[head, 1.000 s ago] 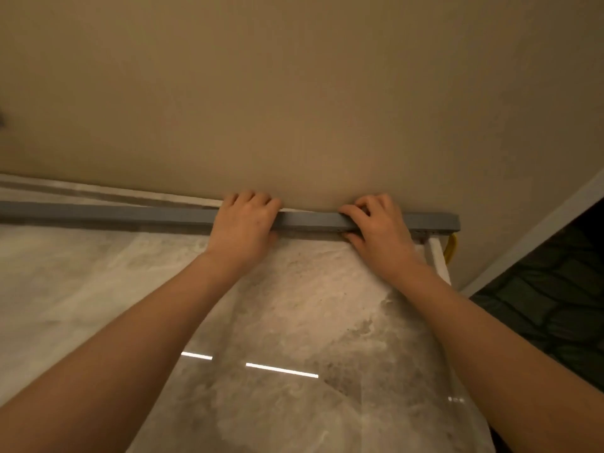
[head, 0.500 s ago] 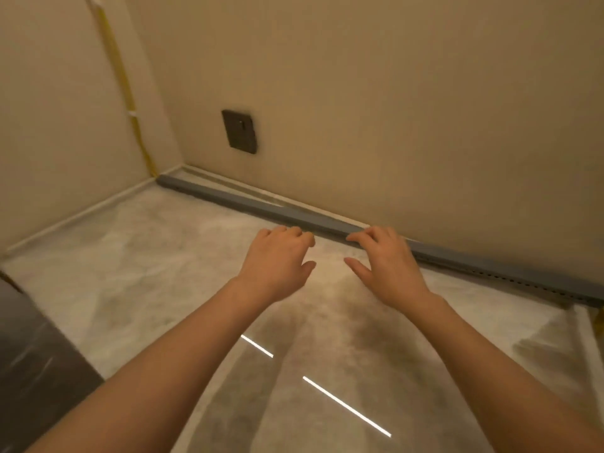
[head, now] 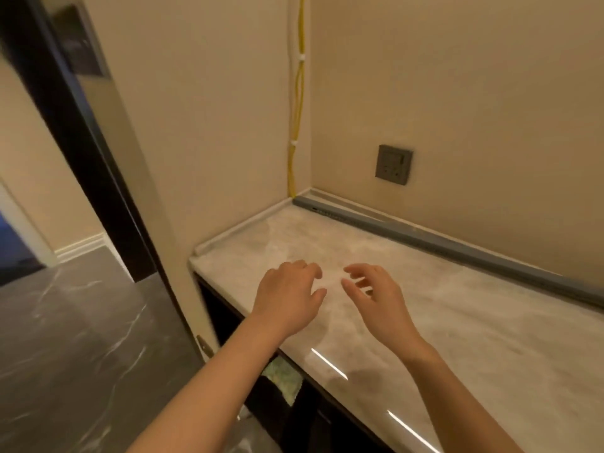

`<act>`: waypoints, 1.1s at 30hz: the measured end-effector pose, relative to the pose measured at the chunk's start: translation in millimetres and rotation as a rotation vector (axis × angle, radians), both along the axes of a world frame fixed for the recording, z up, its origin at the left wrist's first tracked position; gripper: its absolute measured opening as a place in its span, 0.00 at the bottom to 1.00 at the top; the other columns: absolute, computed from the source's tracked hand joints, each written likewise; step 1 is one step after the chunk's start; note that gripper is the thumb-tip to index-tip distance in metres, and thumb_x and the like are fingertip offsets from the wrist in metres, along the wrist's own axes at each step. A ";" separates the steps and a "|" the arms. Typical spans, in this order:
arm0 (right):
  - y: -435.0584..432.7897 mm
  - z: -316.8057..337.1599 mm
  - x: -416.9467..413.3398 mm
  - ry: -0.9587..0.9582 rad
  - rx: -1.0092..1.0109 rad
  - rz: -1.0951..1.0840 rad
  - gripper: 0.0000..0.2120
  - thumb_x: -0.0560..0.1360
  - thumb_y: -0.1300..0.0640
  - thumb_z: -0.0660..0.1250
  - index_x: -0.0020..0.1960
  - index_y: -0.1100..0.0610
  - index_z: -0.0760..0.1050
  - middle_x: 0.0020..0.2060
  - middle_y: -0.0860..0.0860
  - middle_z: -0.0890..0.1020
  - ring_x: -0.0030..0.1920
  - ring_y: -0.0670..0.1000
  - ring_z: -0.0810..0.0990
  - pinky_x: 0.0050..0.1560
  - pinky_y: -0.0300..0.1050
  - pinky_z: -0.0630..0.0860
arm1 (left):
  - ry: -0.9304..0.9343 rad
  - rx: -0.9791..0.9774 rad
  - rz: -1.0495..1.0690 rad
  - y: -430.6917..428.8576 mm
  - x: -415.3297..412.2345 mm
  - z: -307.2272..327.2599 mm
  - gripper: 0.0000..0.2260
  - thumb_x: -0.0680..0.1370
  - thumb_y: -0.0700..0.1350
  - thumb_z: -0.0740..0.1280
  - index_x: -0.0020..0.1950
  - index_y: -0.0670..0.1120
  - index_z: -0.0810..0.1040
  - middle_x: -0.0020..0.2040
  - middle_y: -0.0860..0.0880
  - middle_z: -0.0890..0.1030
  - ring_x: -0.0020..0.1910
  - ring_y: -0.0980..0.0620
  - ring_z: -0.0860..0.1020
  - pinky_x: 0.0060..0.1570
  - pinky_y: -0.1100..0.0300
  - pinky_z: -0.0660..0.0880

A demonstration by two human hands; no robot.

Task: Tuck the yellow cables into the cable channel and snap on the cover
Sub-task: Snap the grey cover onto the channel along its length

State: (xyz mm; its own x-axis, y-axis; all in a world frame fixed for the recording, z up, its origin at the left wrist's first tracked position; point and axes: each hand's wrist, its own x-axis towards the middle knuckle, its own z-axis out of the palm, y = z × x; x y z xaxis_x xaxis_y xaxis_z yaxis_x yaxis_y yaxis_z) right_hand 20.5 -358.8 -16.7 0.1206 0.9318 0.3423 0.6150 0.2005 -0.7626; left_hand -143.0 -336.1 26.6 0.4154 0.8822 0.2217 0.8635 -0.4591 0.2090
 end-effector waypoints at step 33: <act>395.7 -65.8 -3.9 -0.627 -0.147 -0.261 0.20 0.74 0.46 0.65 0.63 0.52 0.70 0.59 0.52 0.75 0.59 0.56 0.69 0.58 0.50 0.63 | 0.579 0.242 -0.252 418.6 -5.6 -49.4 0.22 0.77 0.40 0.56 0.71 0.41 0.61 0.75 0.42 0.56 0.75 0.41 0.46 0.72 0.46 0.41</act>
